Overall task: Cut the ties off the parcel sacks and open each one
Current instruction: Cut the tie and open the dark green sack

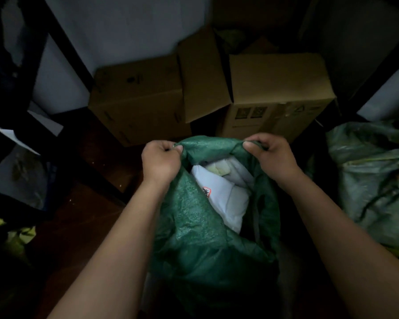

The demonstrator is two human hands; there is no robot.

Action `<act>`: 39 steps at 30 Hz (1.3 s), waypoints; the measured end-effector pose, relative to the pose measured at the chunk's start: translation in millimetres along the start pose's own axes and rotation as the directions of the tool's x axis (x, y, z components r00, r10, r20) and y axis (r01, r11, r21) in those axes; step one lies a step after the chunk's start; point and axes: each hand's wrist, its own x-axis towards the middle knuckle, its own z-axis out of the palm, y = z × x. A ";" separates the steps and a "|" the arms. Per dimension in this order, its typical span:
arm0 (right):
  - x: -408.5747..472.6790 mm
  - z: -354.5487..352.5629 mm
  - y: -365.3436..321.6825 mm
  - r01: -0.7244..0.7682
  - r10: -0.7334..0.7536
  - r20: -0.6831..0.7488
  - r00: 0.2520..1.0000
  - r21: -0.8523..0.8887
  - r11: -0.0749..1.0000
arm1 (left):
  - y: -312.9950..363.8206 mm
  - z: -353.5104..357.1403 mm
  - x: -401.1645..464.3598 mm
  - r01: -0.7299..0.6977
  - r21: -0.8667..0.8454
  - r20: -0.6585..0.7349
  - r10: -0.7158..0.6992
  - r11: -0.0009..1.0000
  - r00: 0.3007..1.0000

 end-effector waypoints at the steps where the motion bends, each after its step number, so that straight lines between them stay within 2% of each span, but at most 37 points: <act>1: 3.0 -1.6 2.4 -0.040 0.039 0.008 0.999 0.072 0.997 | 2.5 -1.0 2.1 0.034 -0.014 0.027 -0.034 0.999 0.999; 4: 5.2 -2.2 11.2 -0.119 0.105 0.069 0.992 0.269 0.956 | 9.8 -5.6 6.1 0.104 -0.069 0.130 -0.094 0.992 0.987; 9: 3.1 -7.1 9.1 -0.058 0.025 0.119 0.993 0.286 0.956 | 25.8 -12.3 6.7 0.142 -0.091 0.225 -0.118 0.986 0.967; 14: 0.3 -13.2 4.6 -0.161 0.081 0.223 0.972 0.372 0.914 | 27.3 -13.2 -8.2 0.047 -0.026 0.367 -0.035 0.999 0.929; 18: -1.5 -17.2 10.0 -0.087 0.010 0.282 0.959 0.260 0.962 | 23.5 -14.1 -12.6 -0.048 0.080 0.453 0.007 0.996 0.891; 20: -0.4 -17.1 9.8 0.004 -0.039 0.241 0.970 0.144 0.990 | 20.4 -12.1 -13.2 -0.108 0.166 0.446 0.023 0.980 0.895; 25: -3.2 -21.0 15.8 0.172 -0.167 0.172 0.971 -0.014 0.985 | 15.3 -8.0 -16.1 -0.255 0.192 0.433 0.151 0.948 0.889; 28: -2.1 -26.8 21.7 0.194 -0.183 0.146 0.972 -0.067 0.979 | 14.0 -6.5 -13.6 -0.301 0.222 0.434 0.183 0.927 0.882; 35: -4.9 -41.2 24.5 0.179 -0.171 0.112 0.979 -0.073 0.981 | 12.1 -12.0 -3.4 -0.347 0.216 0.407 0.239 0.913 0.882; 37: -4.0 -39.7 24.6 0.173 -0.162 0.097 0.982 -0.116 0.978 | 8.7 -10.5 -3.1 -0.390 0.289 0.367 0.275 0.874 0.889; 39: -3.4 -37.1 23.1 0.195 -0.192 0.037 0.981 -0.218 0.956 | 6.9 -8.5 -3.6 -0.463 0.411 0.298 0.364 0.785 0.883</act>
